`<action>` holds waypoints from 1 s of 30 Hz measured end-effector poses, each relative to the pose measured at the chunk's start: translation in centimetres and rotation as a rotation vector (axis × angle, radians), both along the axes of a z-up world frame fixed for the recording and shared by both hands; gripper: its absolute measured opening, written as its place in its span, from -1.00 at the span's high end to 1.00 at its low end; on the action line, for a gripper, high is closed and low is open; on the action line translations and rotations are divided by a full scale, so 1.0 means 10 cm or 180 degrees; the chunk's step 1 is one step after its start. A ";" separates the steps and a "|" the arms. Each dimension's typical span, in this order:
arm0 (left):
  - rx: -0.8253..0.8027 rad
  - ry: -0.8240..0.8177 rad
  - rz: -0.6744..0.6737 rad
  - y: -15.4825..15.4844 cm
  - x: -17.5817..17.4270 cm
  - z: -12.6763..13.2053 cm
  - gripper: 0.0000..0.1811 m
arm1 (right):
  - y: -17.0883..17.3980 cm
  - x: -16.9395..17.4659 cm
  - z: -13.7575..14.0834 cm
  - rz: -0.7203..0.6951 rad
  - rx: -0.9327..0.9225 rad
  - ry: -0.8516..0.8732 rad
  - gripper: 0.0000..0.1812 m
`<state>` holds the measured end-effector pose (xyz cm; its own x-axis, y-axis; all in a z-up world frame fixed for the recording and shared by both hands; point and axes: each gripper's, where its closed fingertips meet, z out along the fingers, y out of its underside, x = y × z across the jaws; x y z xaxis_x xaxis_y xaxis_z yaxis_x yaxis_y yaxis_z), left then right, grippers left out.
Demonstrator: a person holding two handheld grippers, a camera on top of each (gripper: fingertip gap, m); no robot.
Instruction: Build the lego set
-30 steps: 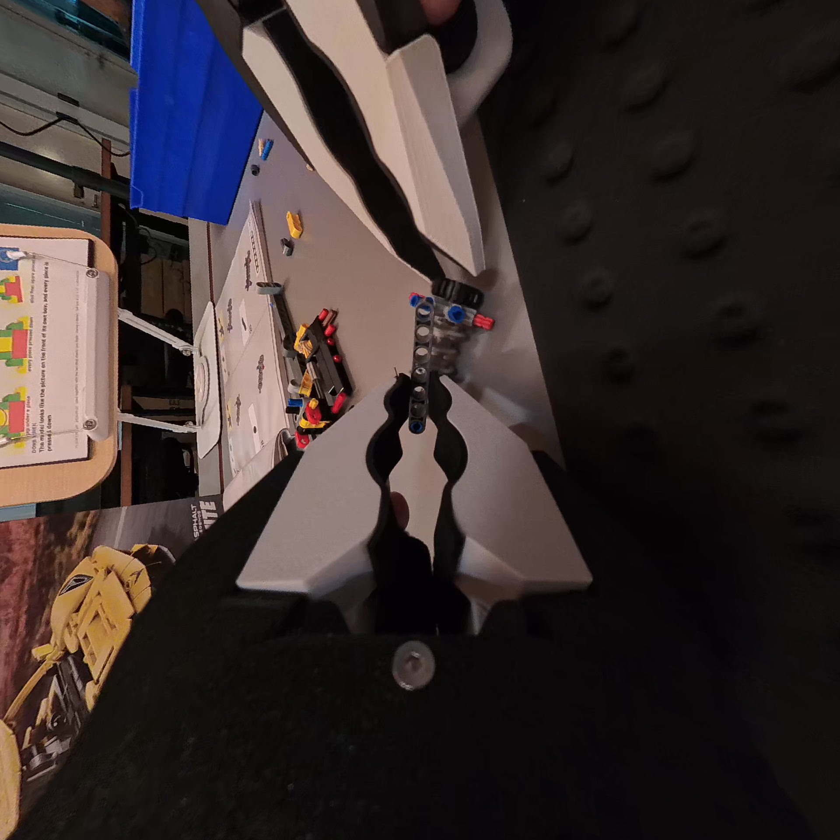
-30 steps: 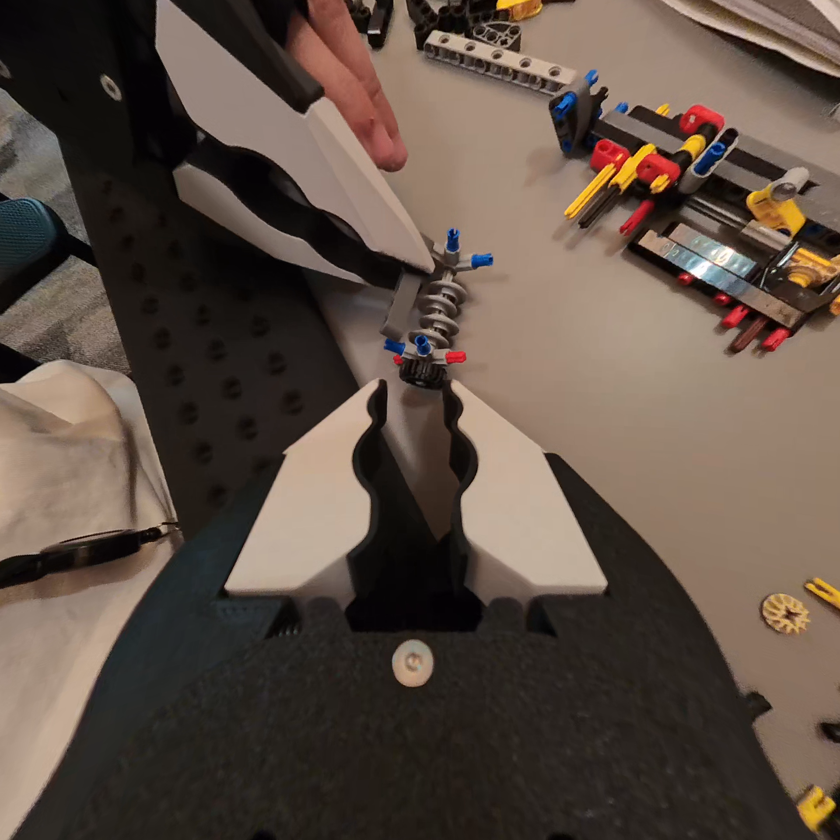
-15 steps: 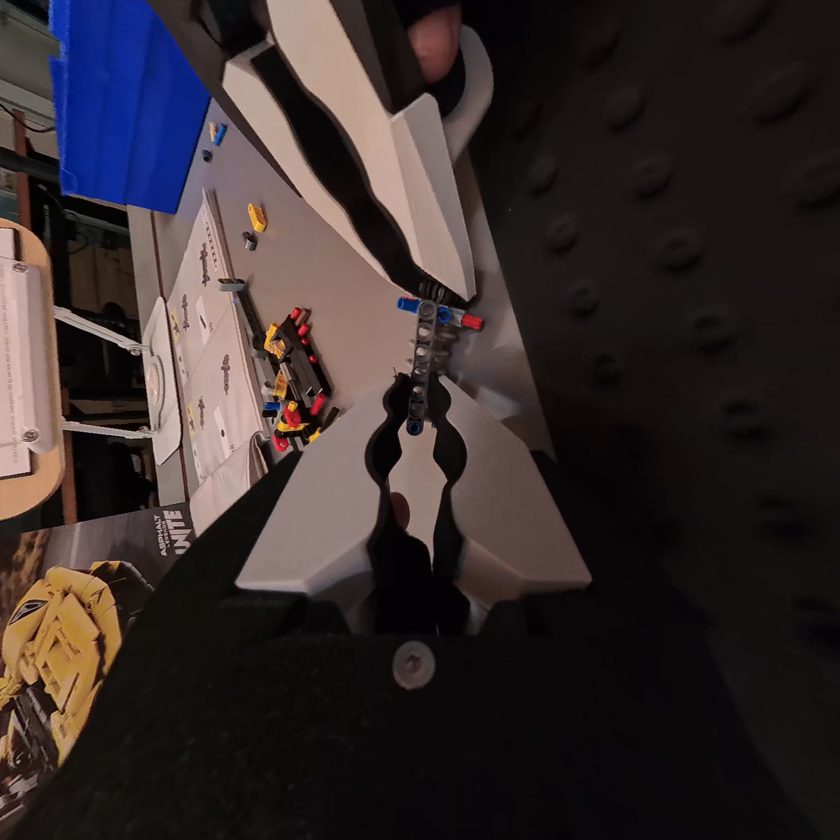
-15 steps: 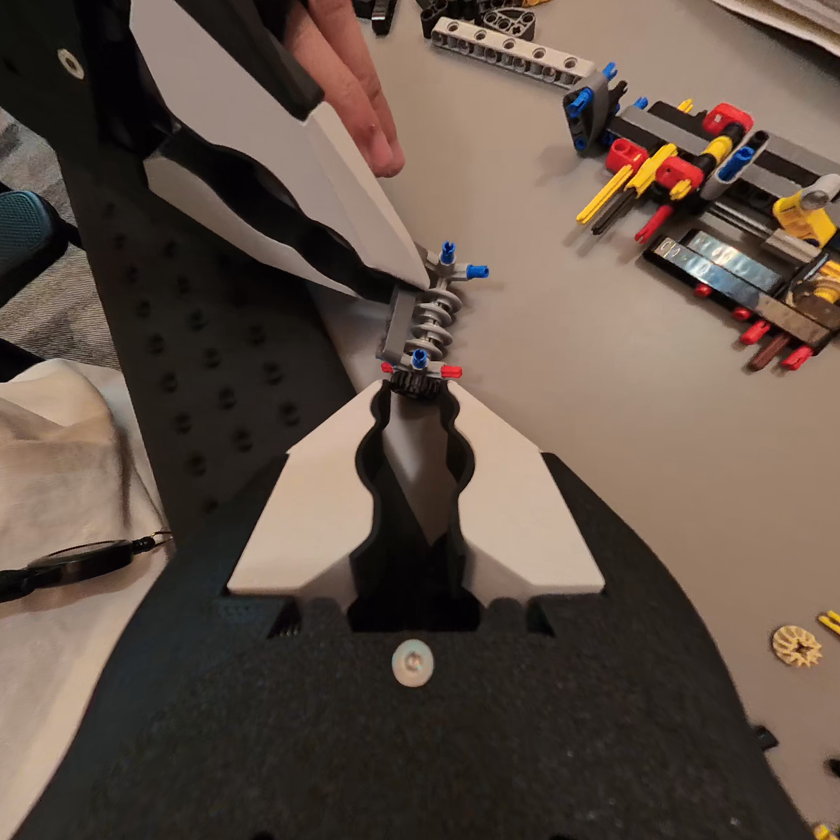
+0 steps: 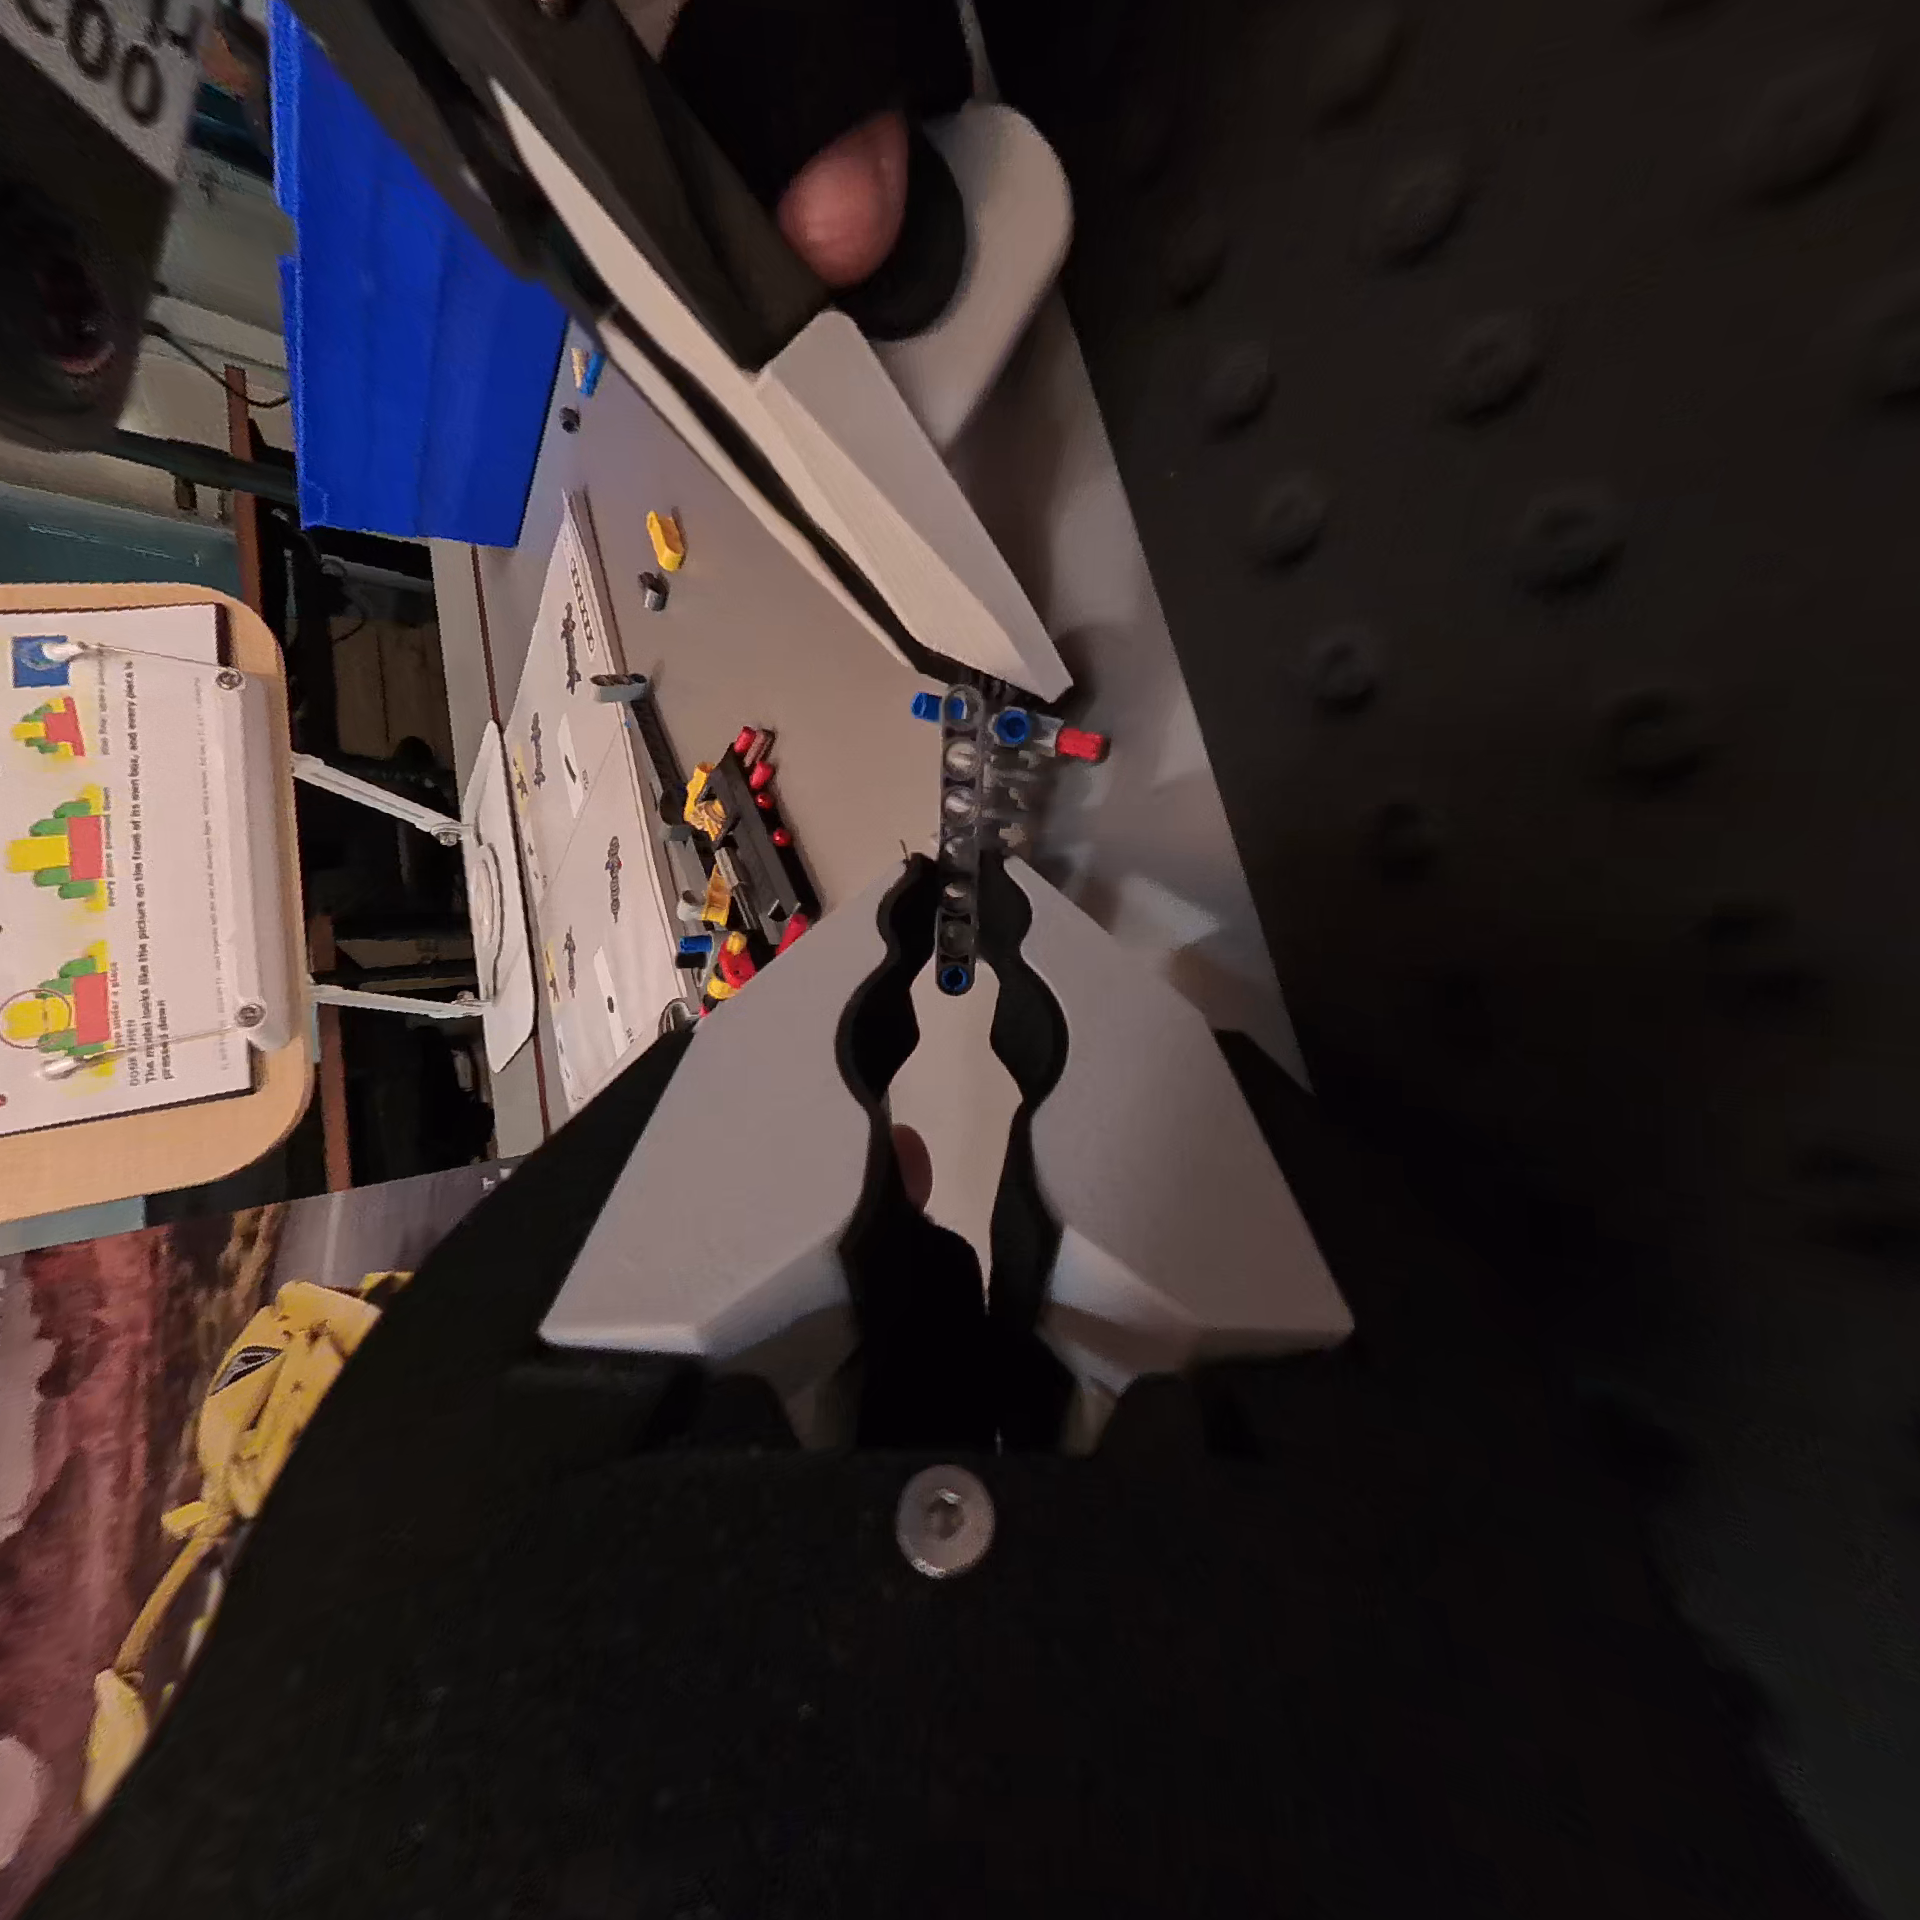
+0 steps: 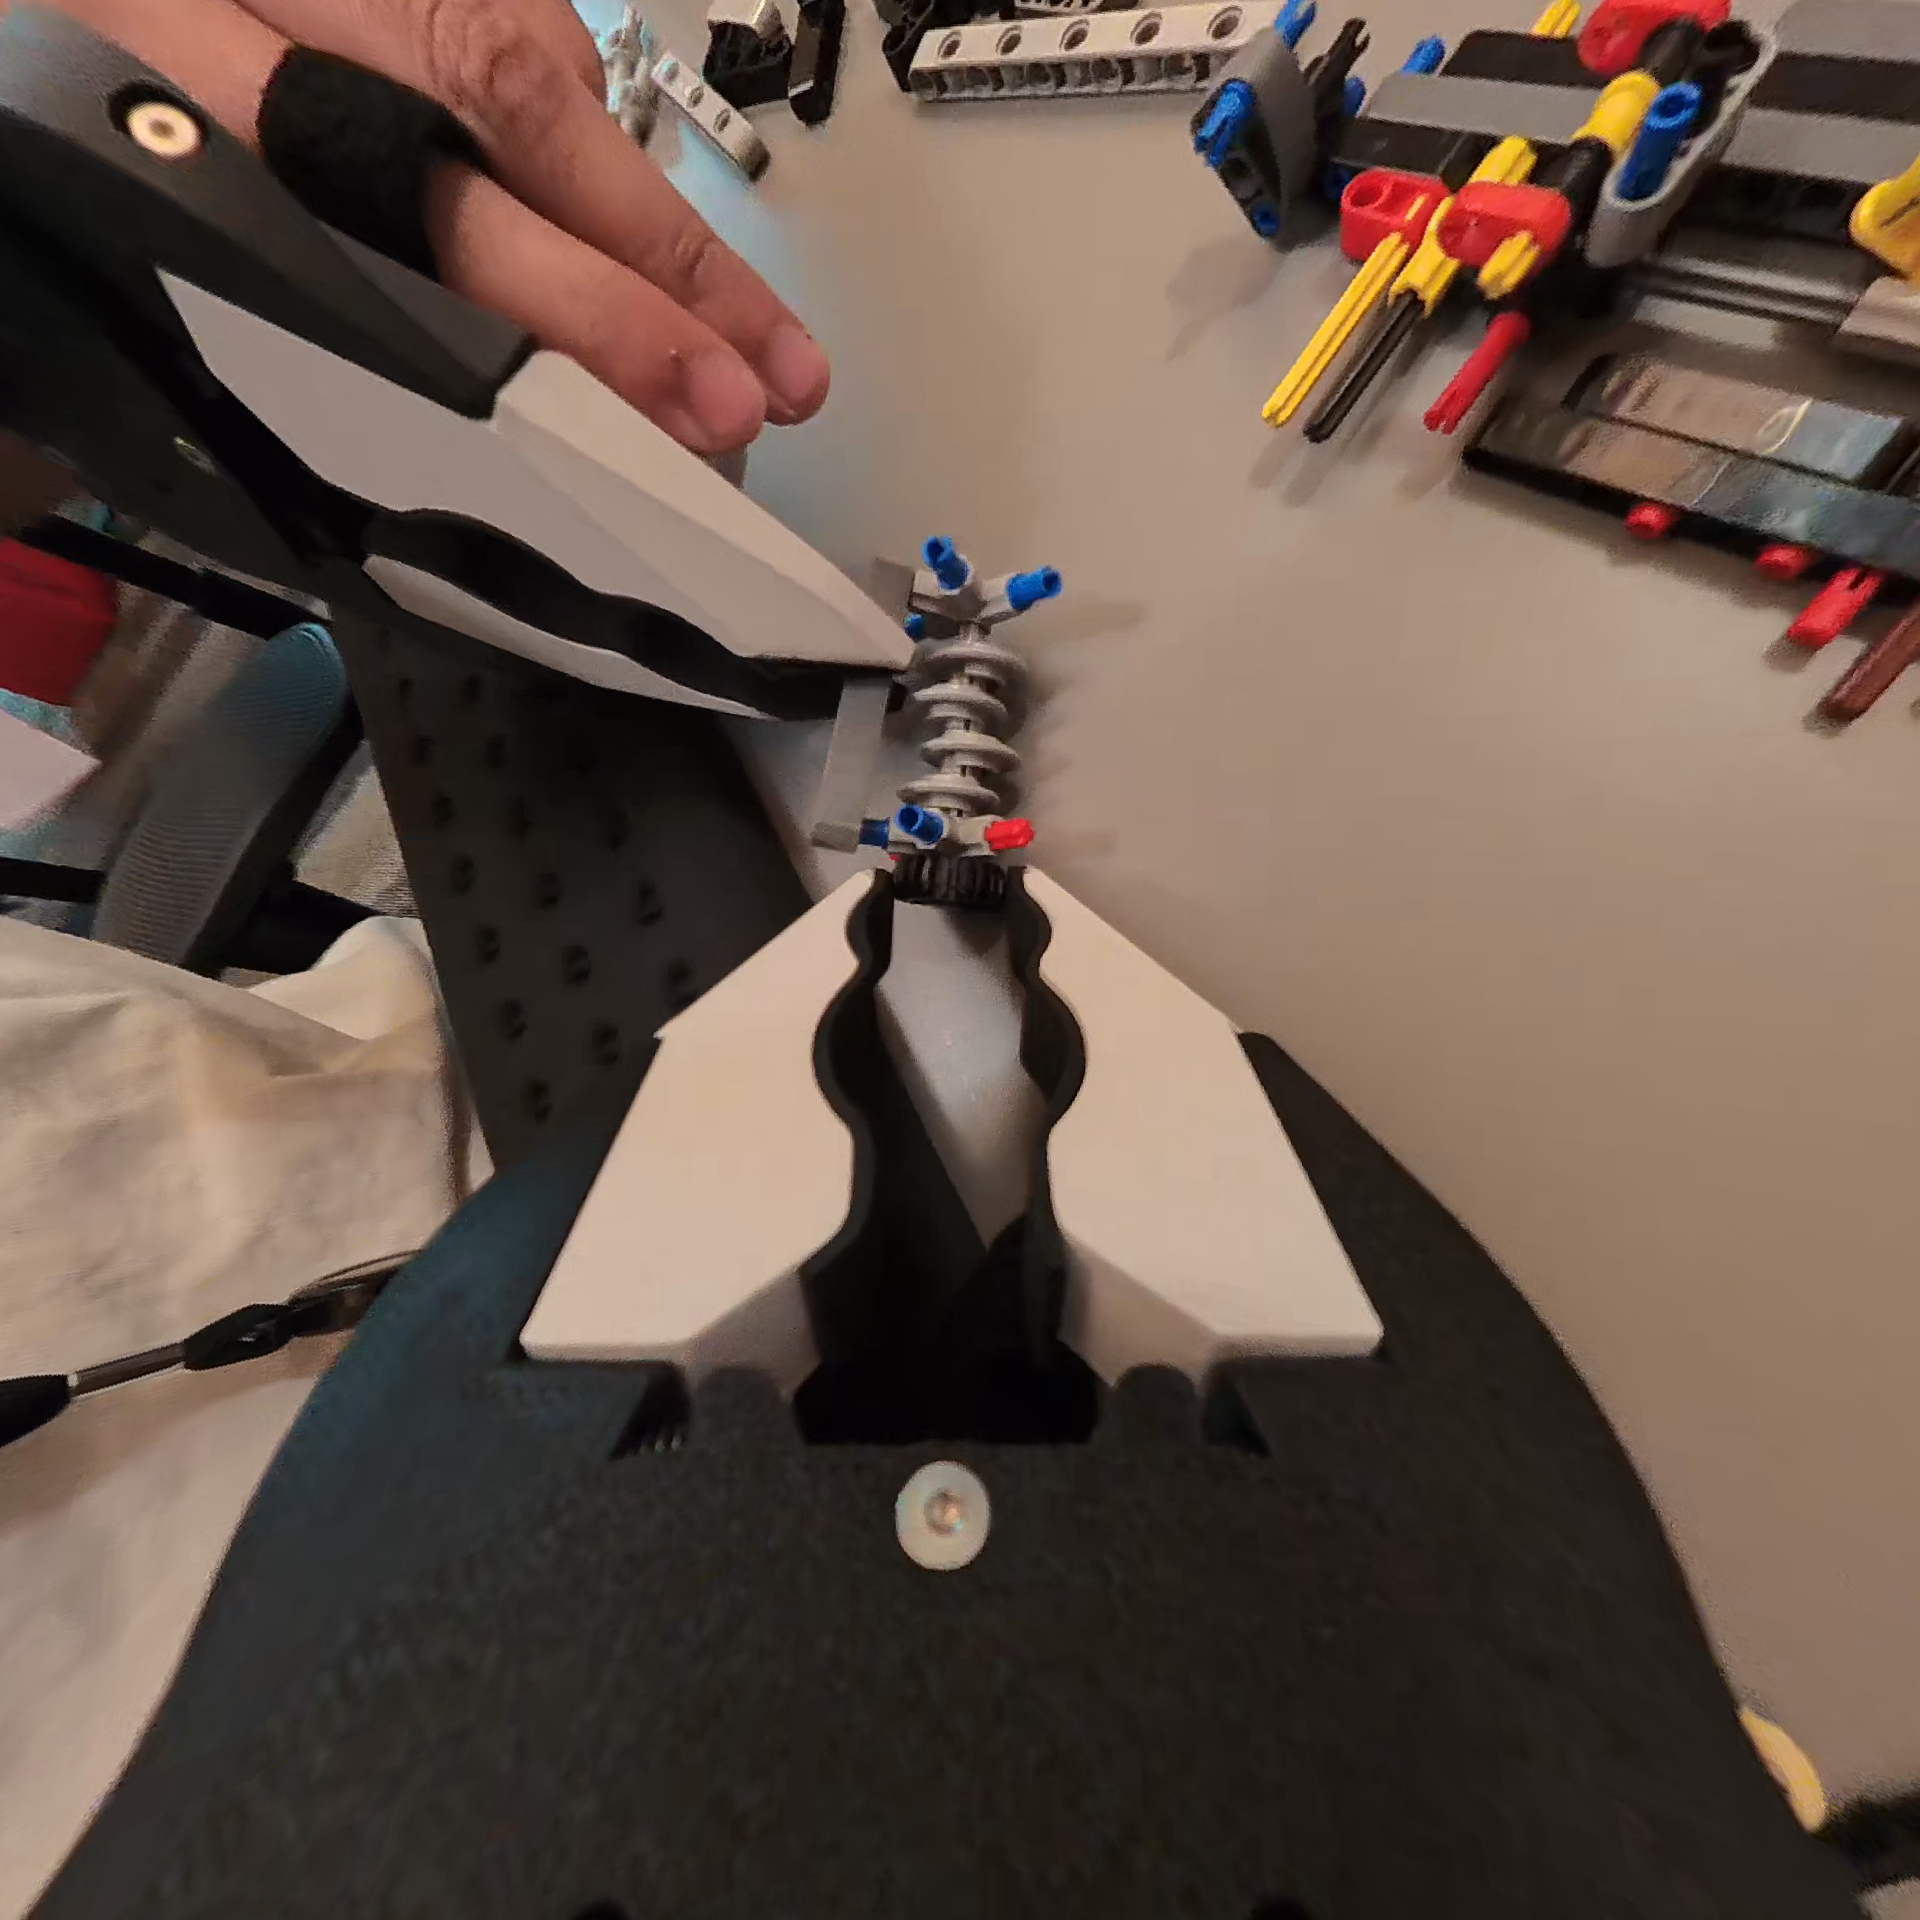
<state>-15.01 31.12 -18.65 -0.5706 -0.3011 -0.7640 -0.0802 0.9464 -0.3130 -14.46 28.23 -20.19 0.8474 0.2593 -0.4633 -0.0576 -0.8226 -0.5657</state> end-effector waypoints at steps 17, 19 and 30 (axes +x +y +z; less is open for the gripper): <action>0.0170 -0.0025 -0.0024 -0.01 0.02 -0.05 0.93 | -0.07 0.10 0.19 0.0182 0.0463 -0.0225 0.72; 0.0131 -0.0018 -0.0010 -0.01 0.03 -0.05 0.93 | -0.10 0.15 0.22 0.0293 0.0684 -0.0706 0.72; 0.0073 0.0055 0.0063 -0.01 0.05 -0.06 0.93 | 0.01 0.06 0.02 0.0276 0.0522 -0.1091 0.78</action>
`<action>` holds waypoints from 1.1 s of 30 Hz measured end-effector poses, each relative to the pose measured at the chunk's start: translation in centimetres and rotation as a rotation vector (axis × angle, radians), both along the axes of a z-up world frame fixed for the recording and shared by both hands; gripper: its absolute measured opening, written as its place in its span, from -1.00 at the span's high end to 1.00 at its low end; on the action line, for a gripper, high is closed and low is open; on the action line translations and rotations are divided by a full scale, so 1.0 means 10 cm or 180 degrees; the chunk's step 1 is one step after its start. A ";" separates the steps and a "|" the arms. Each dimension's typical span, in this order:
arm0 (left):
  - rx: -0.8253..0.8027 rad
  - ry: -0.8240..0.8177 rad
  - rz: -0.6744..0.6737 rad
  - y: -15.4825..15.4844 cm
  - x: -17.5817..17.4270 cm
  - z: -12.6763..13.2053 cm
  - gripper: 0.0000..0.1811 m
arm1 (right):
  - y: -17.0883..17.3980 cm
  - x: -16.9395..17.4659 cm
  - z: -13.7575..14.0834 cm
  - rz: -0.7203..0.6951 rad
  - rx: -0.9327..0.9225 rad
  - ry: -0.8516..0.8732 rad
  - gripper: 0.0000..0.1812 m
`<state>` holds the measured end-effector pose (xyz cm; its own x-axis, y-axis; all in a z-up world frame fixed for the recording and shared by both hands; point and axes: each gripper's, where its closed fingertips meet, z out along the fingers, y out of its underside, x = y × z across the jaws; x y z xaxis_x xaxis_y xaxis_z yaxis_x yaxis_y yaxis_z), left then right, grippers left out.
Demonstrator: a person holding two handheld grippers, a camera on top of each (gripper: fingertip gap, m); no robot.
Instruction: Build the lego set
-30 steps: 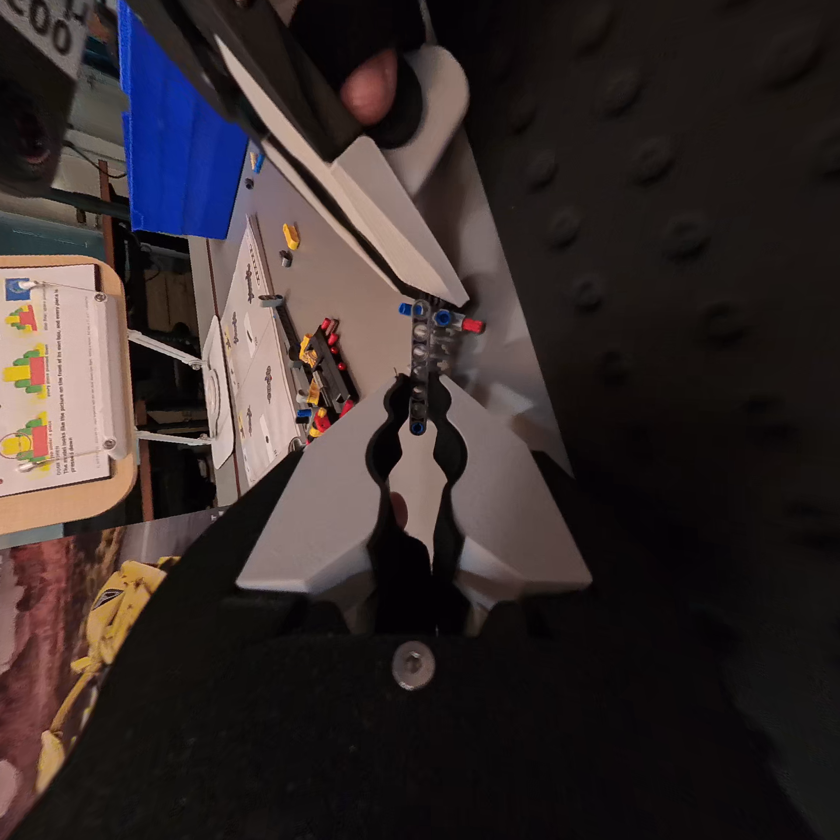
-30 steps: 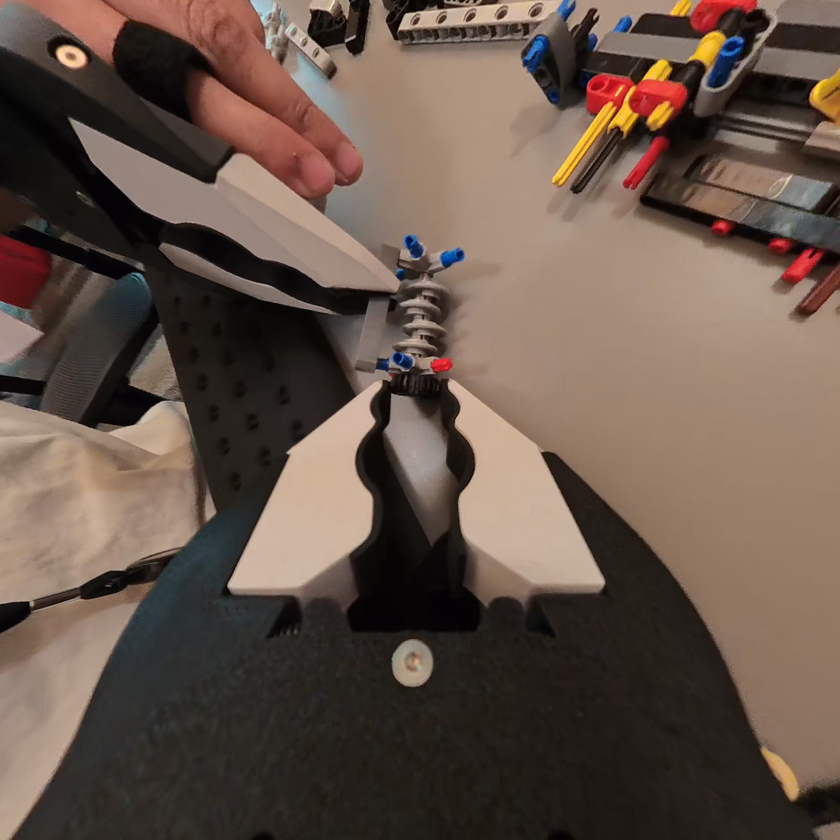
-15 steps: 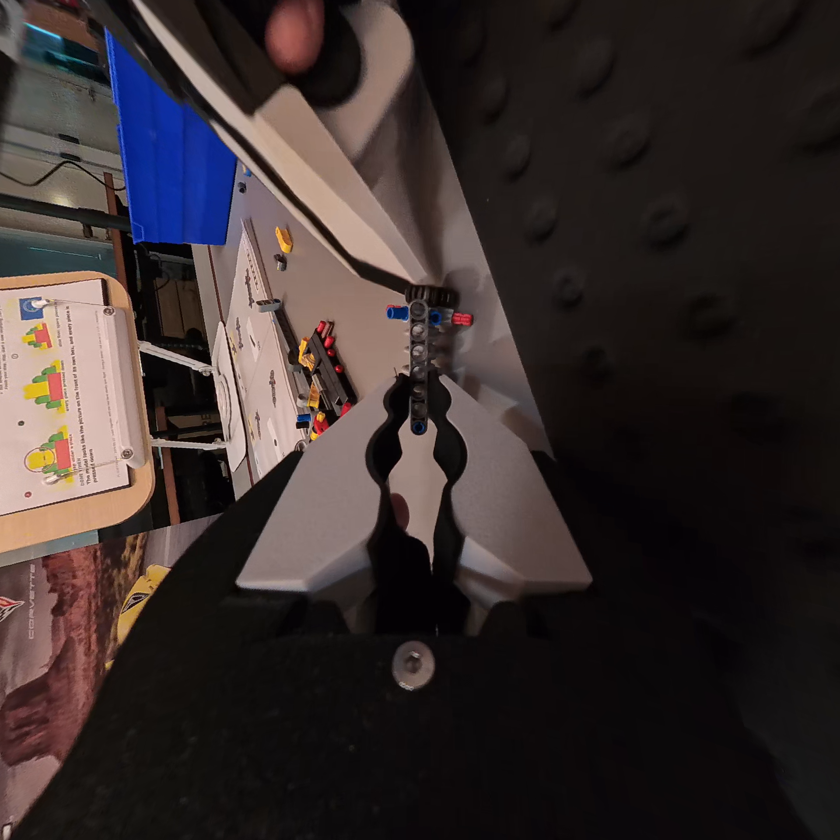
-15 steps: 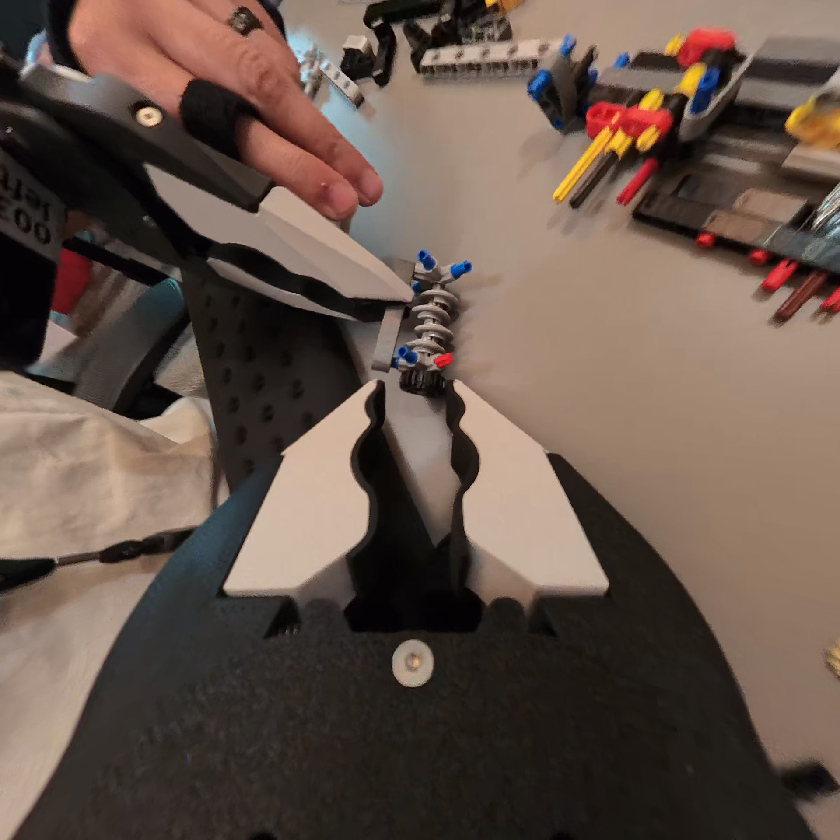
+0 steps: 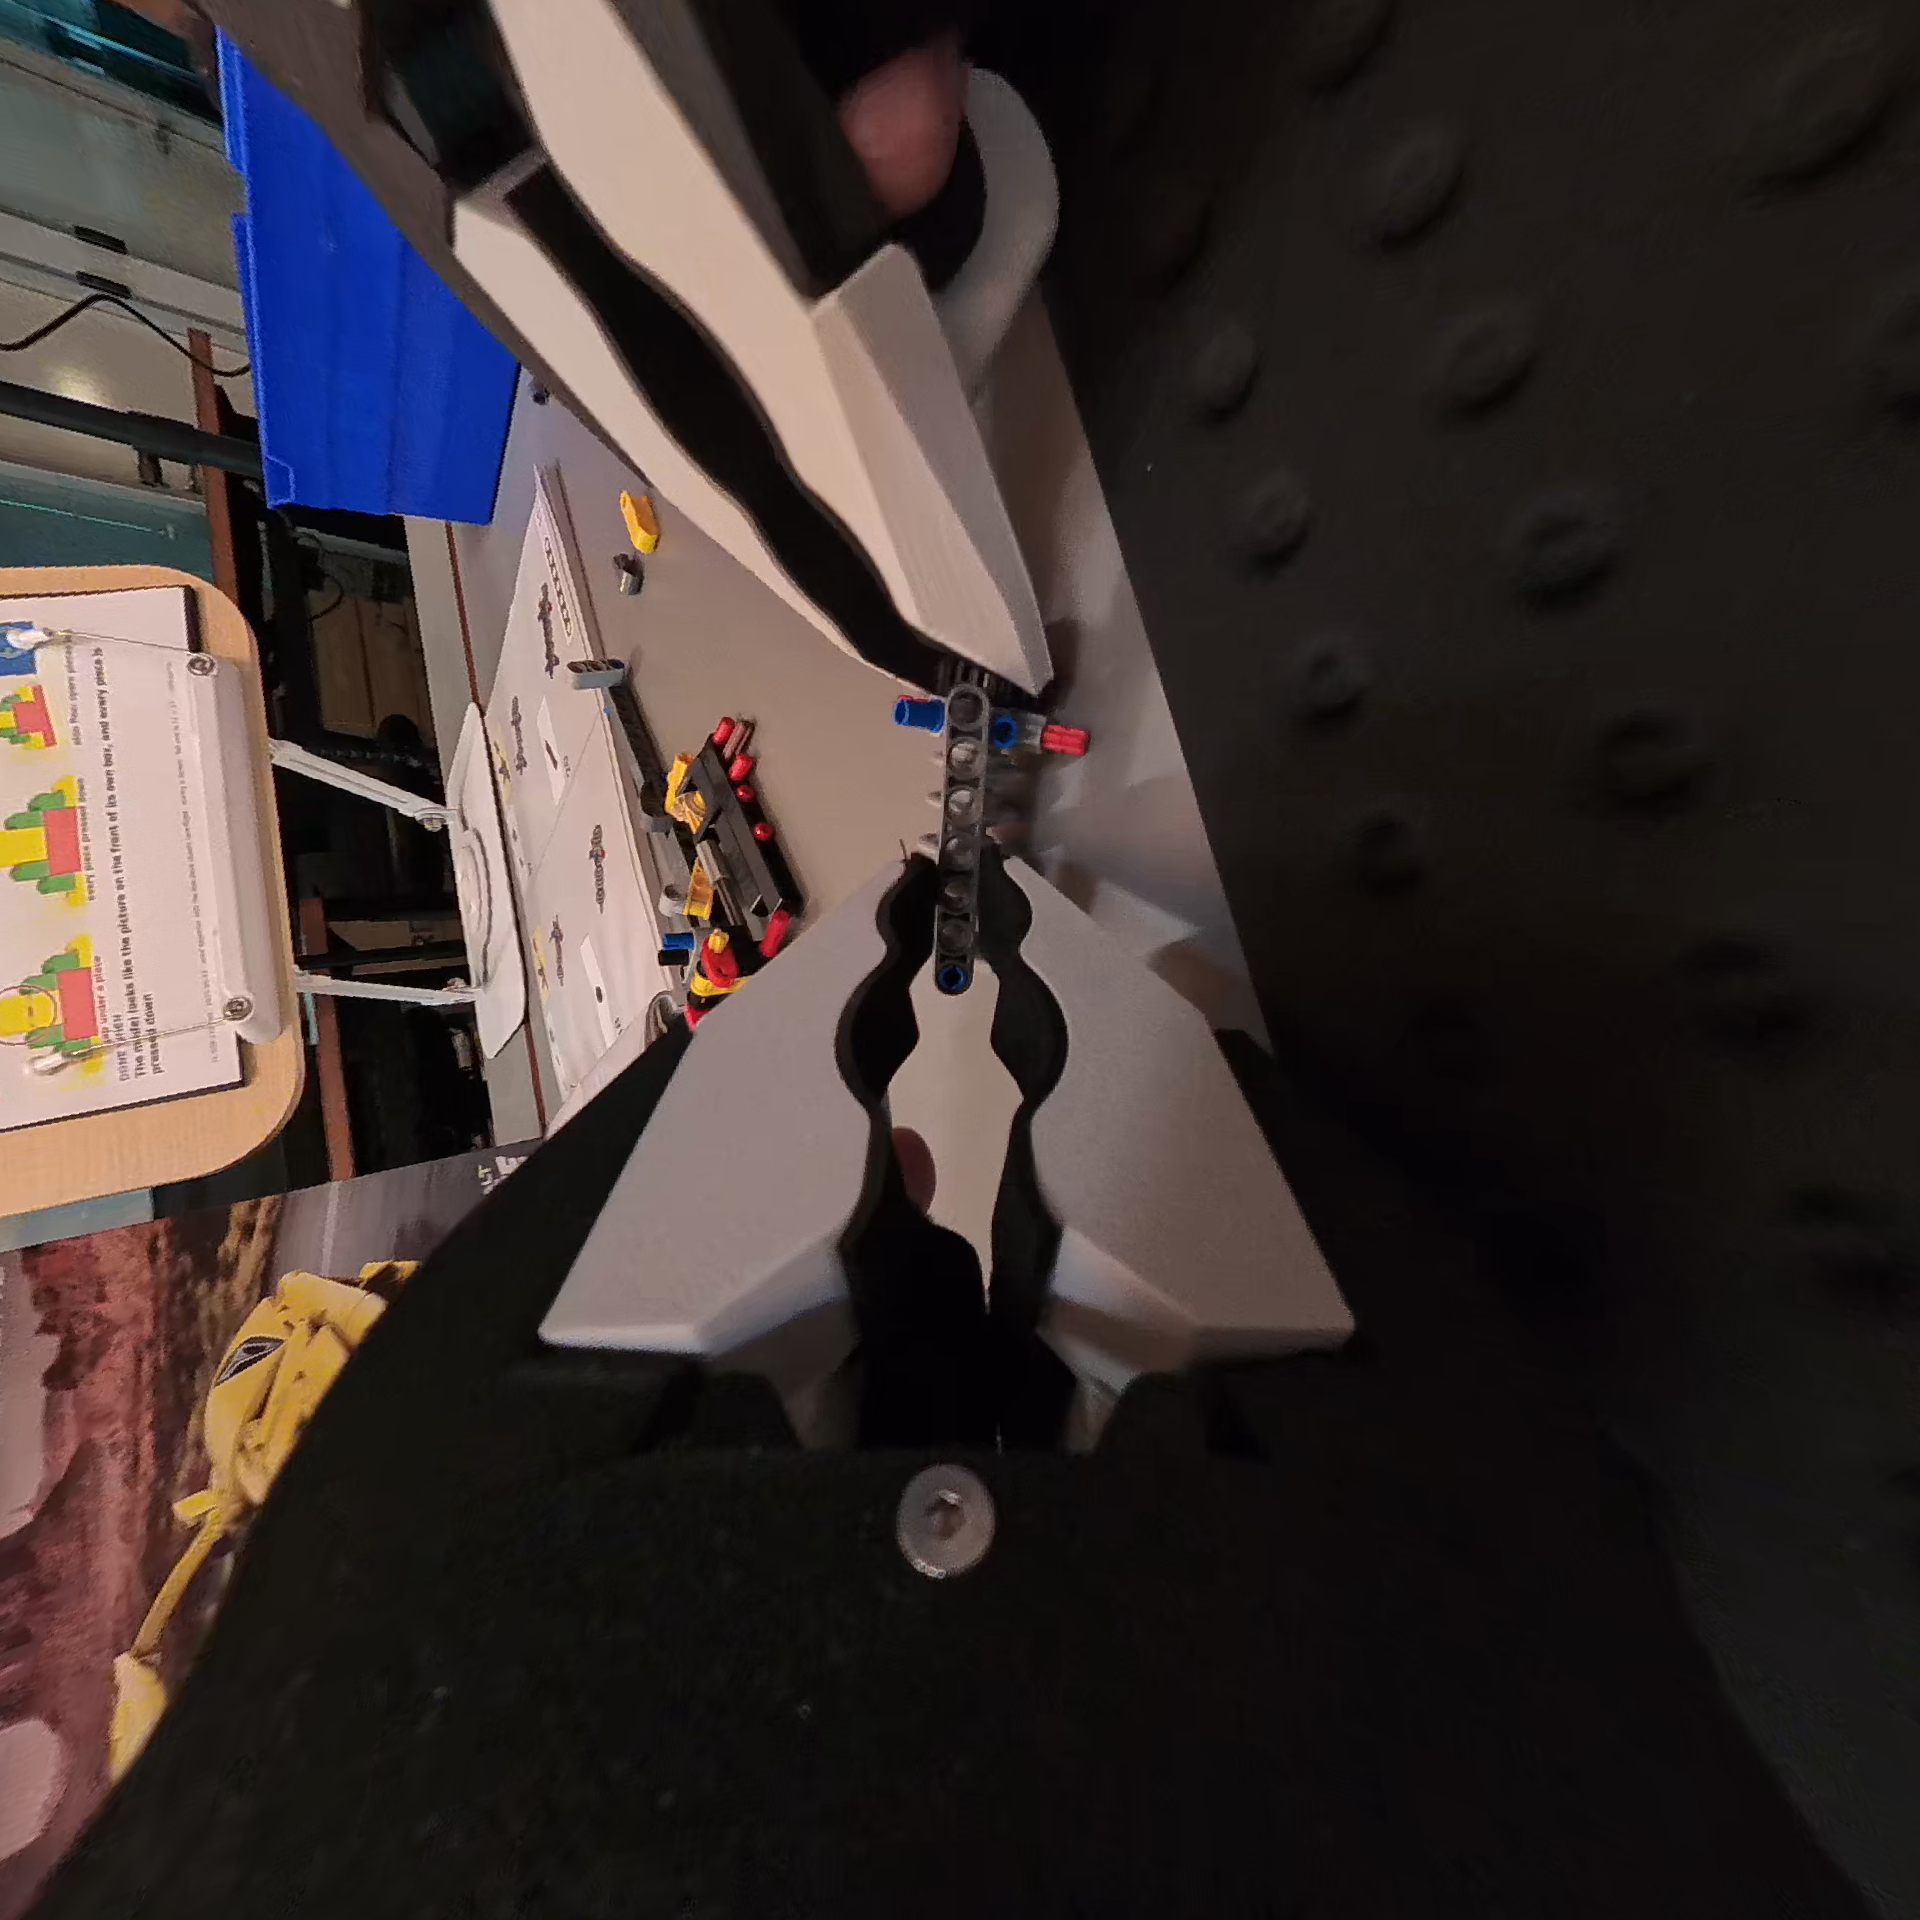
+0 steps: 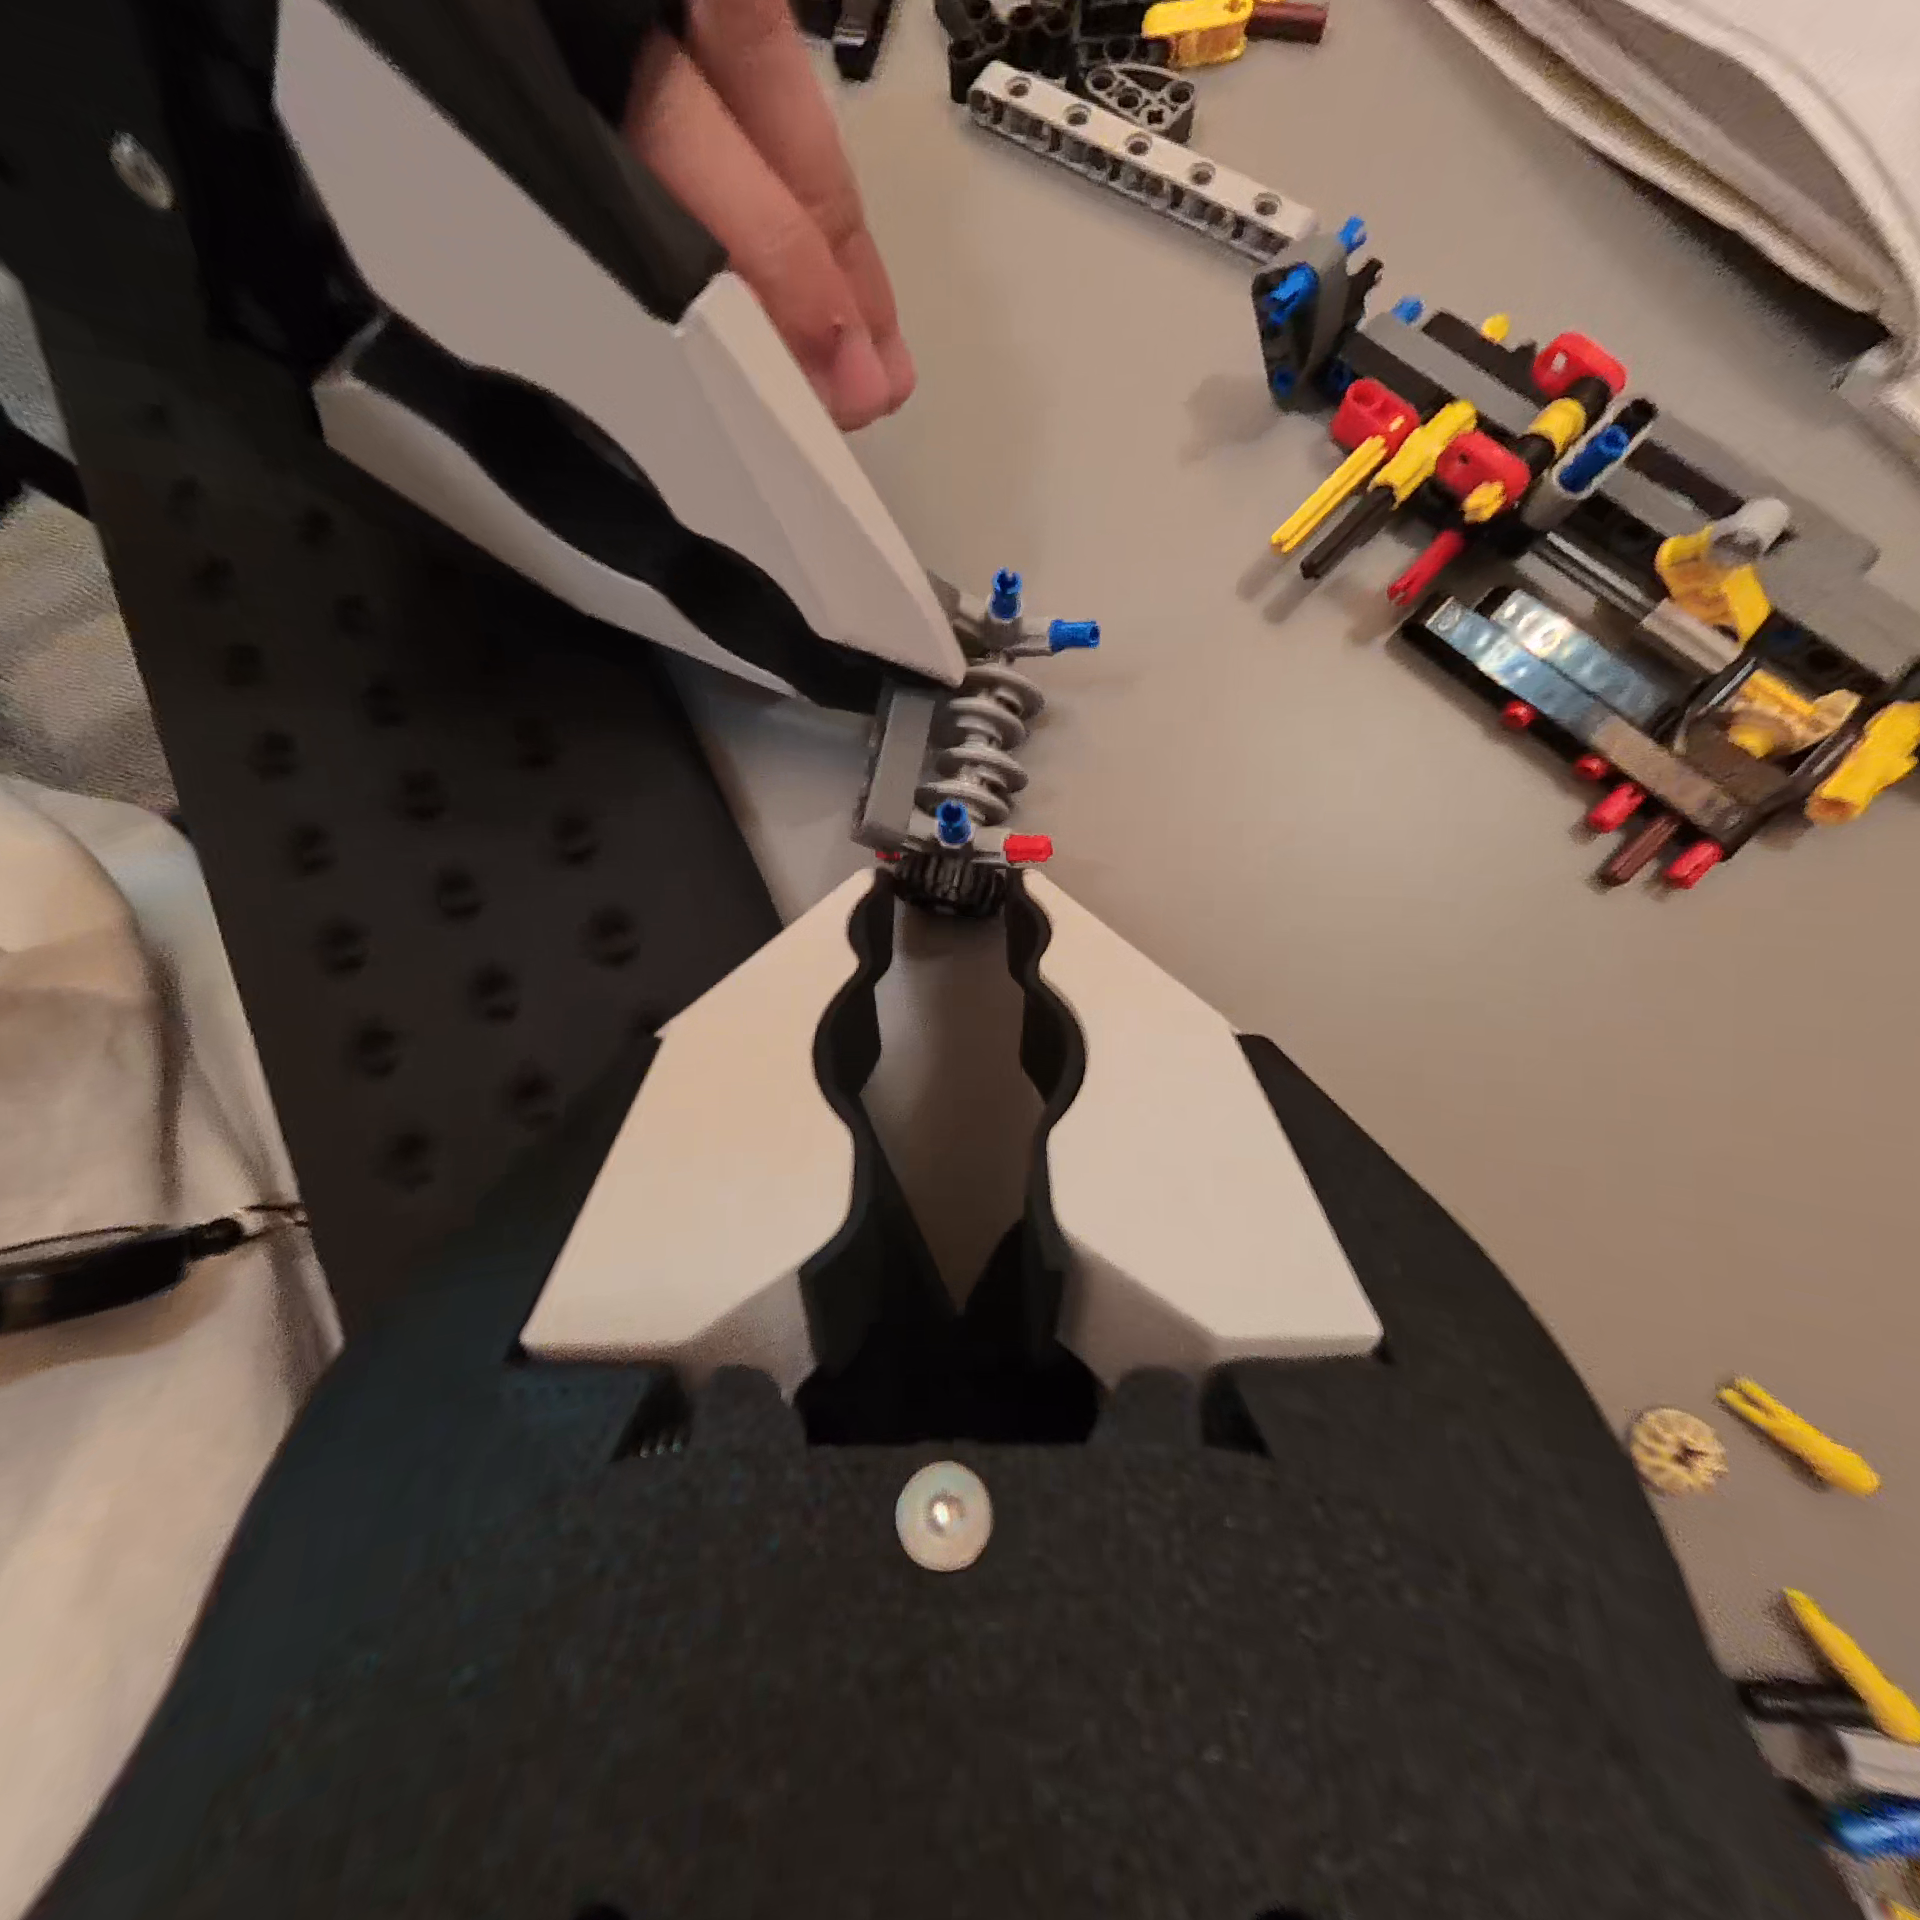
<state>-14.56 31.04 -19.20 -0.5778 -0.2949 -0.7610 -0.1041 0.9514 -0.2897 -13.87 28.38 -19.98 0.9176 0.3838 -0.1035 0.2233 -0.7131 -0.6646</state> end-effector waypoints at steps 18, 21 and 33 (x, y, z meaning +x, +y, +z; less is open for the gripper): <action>0.0304 -0.0311 -0.0234 0.04 0.00 0.03 0.93 | 0.04 -0.03 -0.01 -0.0215 -0.0678 0.1451 0.78; 0.0422 -0.0378 -0.0328 0.04 0.01 0.04 0.93 | 0.04 -0.03 -0.01 -0.0212 -0.0707 0.1504 0.78; -0.0071 -0.0483 -0.0439 0.05 -0.02 0.01 0.93 | 0.05 -0.05 0.01 -0.0169 -0.0761 0.1673 0.78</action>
